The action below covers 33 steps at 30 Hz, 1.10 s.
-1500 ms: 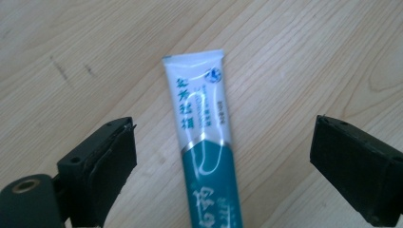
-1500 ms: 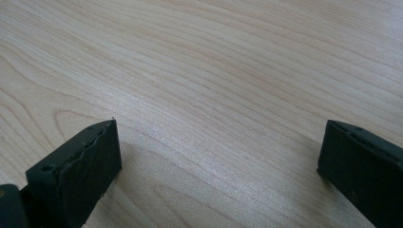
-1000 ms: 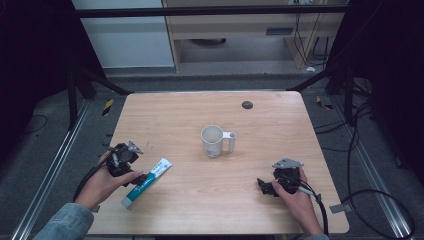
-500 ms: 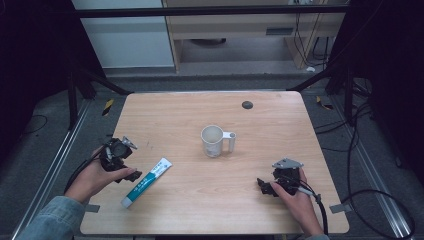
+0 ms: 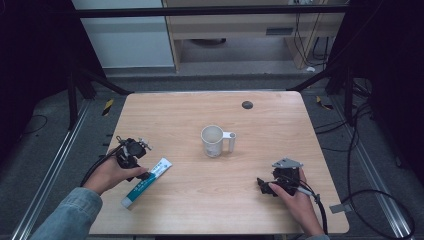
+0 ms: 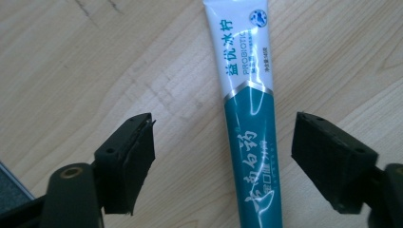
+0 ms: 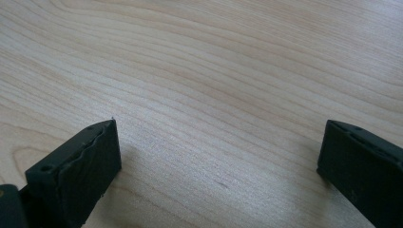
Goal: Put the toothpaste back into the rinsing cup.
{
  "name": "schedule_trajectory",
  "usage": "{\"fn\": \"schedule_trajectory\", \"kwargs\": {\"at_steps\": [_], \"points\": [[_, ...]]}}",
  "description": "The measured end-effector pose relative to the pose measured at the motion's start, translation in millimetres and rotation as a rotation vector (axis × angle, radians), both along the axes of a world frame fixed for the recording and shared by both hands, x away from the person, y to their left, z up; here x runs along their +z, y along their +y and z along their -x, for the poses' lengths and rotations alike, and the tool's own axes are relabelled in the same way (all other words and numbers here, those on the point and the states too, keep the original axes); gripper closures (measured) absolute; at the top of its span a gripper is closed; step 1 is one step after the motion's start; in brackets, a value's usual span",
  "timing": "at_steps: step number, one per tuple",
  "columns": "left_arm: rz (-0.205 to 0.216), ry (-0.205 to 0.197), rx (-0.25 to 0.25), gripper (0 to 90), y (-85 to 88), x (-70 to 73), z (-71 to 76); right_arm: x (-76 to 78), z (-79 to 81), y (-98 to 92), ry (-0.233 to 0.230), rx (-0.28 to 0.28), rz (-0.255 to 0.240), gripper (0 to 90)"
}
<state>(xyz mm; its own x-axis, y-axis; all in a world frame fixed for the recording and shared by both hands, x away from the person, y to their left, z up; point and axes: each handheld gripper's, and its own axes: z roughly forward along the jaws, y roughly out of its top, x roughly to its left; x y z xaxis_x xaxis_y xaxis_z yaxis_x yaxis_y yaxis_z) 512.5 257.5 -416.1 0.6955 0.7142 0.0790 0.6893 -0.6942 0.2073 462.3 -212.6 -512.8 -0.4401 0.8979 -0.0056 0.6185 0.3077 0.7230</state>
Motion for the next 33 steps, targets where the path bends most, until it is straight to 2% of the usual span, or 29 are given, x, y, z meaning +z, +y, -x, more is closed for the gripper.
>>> {"fn": "schedule_trajectory", "kwargs": {"at_steps": [5, 7, 10, 17, 23, 28, 33], "points": [[0.030, 0.023, 0.037, 25.1, -5.5, -6.6, -8.2, 0.0, 0.0, -0.1, 0.000, 0.001, 0.001, 0.7], [0.017, 0.028, 0.042, 26.9, -7.8, -10.9, -11.9, 0.0, 0.0, 0.0, 0.000, 0.000, 0.000, 0.7], [0.030, 0.042, 0.056, 30.6, -9.1, -16.3, -14.2, 0.0, 0.0, 0.0, 0.000, 0.000, 0.000, 0.7], [0.036, 0.065, 0.084, 31.7, -11.5, -31.5, -15.3, 0.0, 0.0, 0.0, 0.000, 0.000, 0.000, 0.7], [0.038, 0.071, 0.088, 34.4, -17.7, -37.0, -15.0, 0.0, 0.0, 0.0, 0.000, 0.000, 0.000, 0.7], [0.022, 0.087, 0.088, 37.8, -21.1, -40.5, -15.2, 0.0, 0.0, 0.0, 0.000, 0.000, 0.000, 0.7], [0.024, 0.077, 0.105, 39.5, -23.5, -40.4, -15.7, 0.0, 0.0, 0.0, 0.000, 0.000, 0.000, 0.7]]}}
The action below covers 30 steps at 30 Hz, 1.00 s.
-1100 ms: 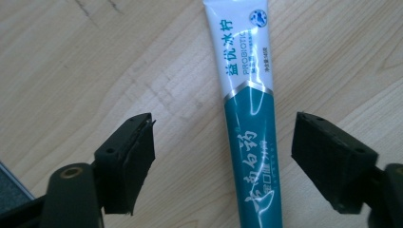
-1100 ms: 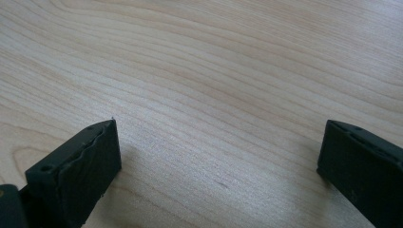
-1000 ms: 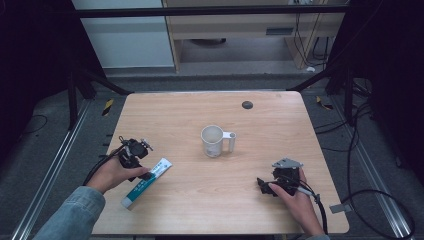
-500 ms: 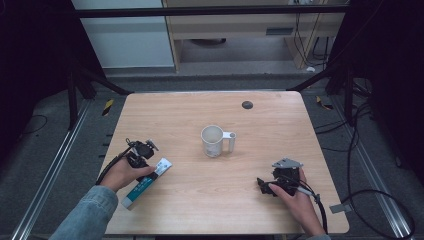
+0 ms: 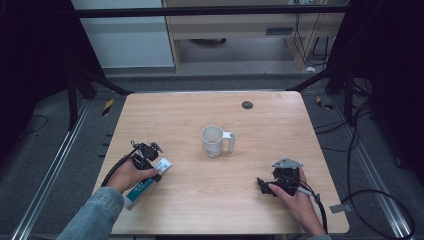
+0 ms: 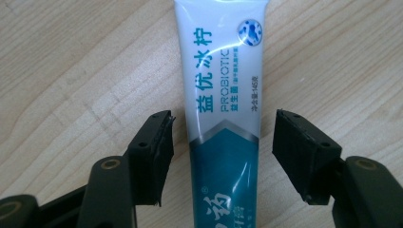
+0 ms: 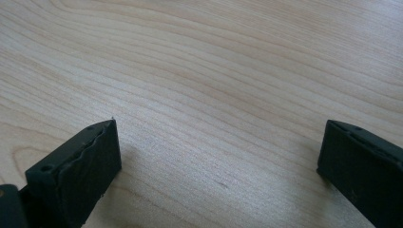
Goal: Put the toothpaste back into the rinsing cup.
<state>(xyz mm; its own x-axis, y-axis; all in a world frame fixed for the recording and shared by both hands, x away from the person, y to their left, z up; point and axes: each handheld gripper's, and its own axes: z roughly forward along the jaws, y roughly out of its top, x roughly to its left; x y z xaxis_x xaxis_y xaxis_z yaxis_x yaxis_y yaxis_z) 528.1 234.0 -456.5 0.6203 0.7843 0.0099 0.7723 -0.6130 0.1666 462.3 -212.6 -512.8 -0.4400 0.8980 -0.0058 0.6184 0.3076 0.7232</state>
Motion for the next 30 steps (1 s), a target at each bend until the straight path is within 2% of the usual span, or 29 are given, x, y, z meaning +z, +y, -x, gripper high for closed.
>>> {"fn": "schedule_trajectory", "kwargs": {"at_steps": [21, 30], "points": [[-0.027, 0.001, -0.002, 47.3, -2.6, -3.8, -2.5, 0.0, 0.0, 0.0, 0.000, 0.000, 0.000, 0.7], [-0.017, 0.004, 0.004, 50.0, -2.4, -5.4, -1.9, 0.0, 0.0, 0.0, 0.000, 0.000, 0.000, 0.7]]}}
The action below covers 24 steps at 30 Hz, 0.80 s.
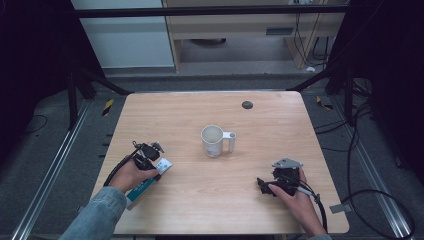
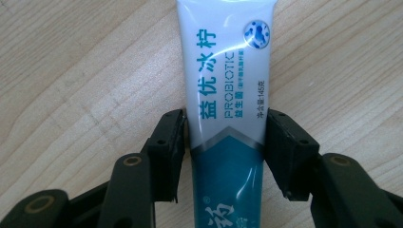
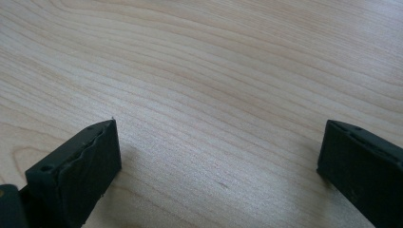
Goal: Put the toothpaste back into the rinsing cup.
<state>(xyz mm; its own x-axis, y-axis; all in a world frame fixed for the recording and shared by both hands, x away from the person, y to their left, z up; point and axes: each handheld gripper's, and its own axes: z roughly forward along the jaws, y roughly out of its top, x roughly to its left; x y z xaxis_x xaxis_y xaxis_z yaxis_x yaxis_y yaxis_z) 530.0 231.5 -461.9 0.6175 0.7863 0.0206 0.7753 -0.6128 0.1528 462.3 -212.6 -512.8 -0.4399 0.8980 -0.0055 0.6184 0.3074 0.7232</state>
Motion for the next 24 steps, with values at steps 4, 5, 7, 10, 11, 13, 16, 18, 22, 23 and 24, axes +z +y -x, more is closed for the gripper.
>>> {"fn": "schedule_trajectory", "kwargs": {"at_steps": [4, 5, 7, 10, 11, 13, 16, 18, 22, 23, 24], "points": [[0.003, -0.003, -0.004, 52.0, -0.9, -0.9, 0.2, 0.0, 0.0, 0.0, 0.000, 0.000, 0.000, 0.7], [0.002, -0.003, -0.003, 52.2, -1.0, -0.9, 0.2, 0.0, 0.0, 0.0, 0.000, 0.000, 0.000, 0.7], [0.003, -0.001, -0.002, 52.5, -0.8, -0.8, 0.1, 0.0, 0.0, 0.0, 0.000, 0.000, 0.000, 0.7], [0.007, -0.001, 0.005, 52.9, 0.0, -0.9, -0.2, 0.0, 0.0, 0.0, 0.000, 0.000, 0.000, 0.7], [0.007, -0.002, 0.007, 53.0, 0.0, -0.9, -0.1, 0.0, 0.0, 0.0, 0.000, 0.000, 0.000, 0.7], [0.006, 0.000, 0.007, 53.4, -0.2, -0.8, -0.1, 0.0, 0.0, 0.0, 0.000, 0.000, 0.000, 0.7], [0.006, 0.003, 0.003, 54.2, -0.5, -0.8, -0.1, 0.0, 0.0, 0.0, 0.000, 0.000, 0.000, 0.7], [0.002, 0.004, -0.001, 54.8, -1.3, -0.7, 0.1, 0.0, 0.0, 0.0, 0.000, 0.000, 0.000, 0.7], [0.006, 0.003, -0.004, 56.5, -1.9, -0.7, 1.1, 0.0, 0.0, 0.0, 0.000, 0.000, 0.000, 0.7], [0.007, 0.003, -0.013, 57.5, -1.9, -0.4, 1.4, 0.0, 0.0, 0.0, 0.000, 0.000, 0.000, 0.7], [0.006, 0.001, -0.021, 58.1, -1.7, -0.2, 1.5, 0.0, 0.0, 0.0, 0.000, 0.000, 0.000, 0.7]]}}
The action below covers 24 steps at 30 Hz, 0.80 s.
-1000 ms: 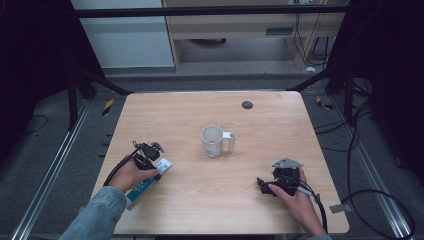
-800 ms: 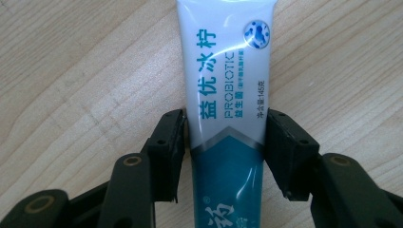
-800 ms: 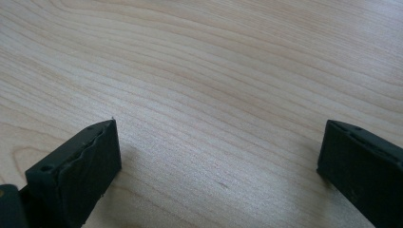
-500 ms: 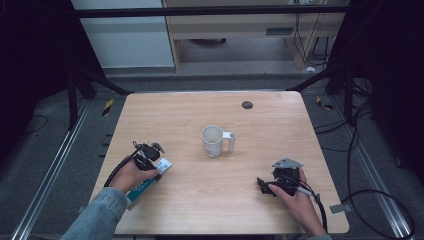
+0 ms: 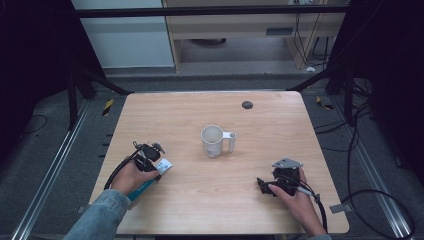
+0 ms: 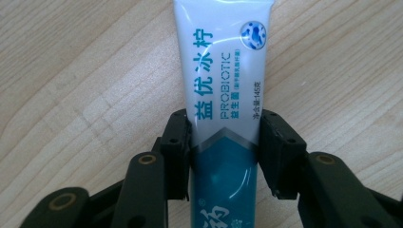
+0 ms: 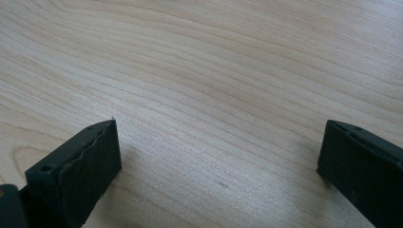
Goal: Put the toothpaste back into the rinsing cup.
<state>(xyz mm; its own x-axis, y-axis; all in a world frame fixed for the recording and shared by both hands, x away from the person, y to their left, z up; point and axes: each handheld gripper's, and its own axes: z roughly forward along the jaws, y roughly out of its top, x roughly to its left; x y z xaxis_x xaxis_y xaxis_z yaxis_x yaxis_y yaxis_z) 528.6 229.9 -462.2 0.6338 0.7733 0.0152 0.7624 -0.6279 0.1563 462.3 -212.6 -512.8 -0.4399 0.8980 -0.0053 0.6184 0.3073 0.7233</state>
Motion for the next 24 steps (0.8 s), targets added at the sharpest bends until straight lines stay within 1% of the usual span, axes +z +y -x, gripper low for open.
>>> {"fn": "schedule_trajectory", "kwargs": {"at_steps": [3, 4, 6, 7, 10, 11, 14, 15, 17, 20, 22, 24], "points": [[0.014, -0.007, -0.001, 60.8, 1.4, 0.9, 1.0, 0.0, 0.0, 0.0, 0.000, 0.000, 0.000, 0.7], [0.013, -0.006, -0.005, 62.0, 2.2, 2.1, 1.1, 0.0, 0.0, 0.0, 0.000, 0.000, 0.000, 0.7], [0.023, -0.014, -0.005, 65.6, 3.2, 4.0, 2.0, 0.0, 0.0, 0.0, 0.000, 0.000, 0.000, 0.7], [0.022, -0.014, -0.013, 67.3, 4.1, 5.3, 2.0, 0.0, 0.0, 0.0, 0.000, 0.000, 0.000, 0.7], [0.035, -0.023, -0.010, 71.6, 5.7, 6.6, 2.8, 0.0, 0.0, 0.0, 0.000, 0.000, 0.000, 0.7], [0.031, -0.020, -0.017, 73.3, 6.9, 7.9, 2.6, 0.0, 0.0, 0.0, 0.000, 0.000, 0.000, 0.7], [0.039, -0.022, -0.015, 74.9, 7.9, 8.2, 3.2, 0.0, 0.0, 0.0, 0.000, 0.000, 0.000, 0.7], [0.035, -0.028, -0.020, 75.3, 9.3, 10.3, 3.9, 0.0, 0.0, 0.0, 0.000, 0.000, 0.000, 0.7], [0.053, -0.039, -0.013, 75.9, 10.7, 14.0, 5.3, 0.0, 0.0, 0.0, 0.000, 0.000, 0.000, 0.7], [0.070, -0.061, -0.013, 76.2, 12.5, 26.2, 6.7, 0.0, 0.0, 0.0, 0.000, 0.000, 0.000, 0.7], [0.071, -0.082, -0.019, 76.2, 13.5, 37.1, 6.4, 0.0, 0.0, 0.0, 0.000, 0.000, 0.000, 0.7], [0.077, -0.098, -0.015, 76.2, 13.9, 44.3, 6.0, 0.0, 0.0, 0.0, 0.000, 0.000, 0.000, 0.7]]}}
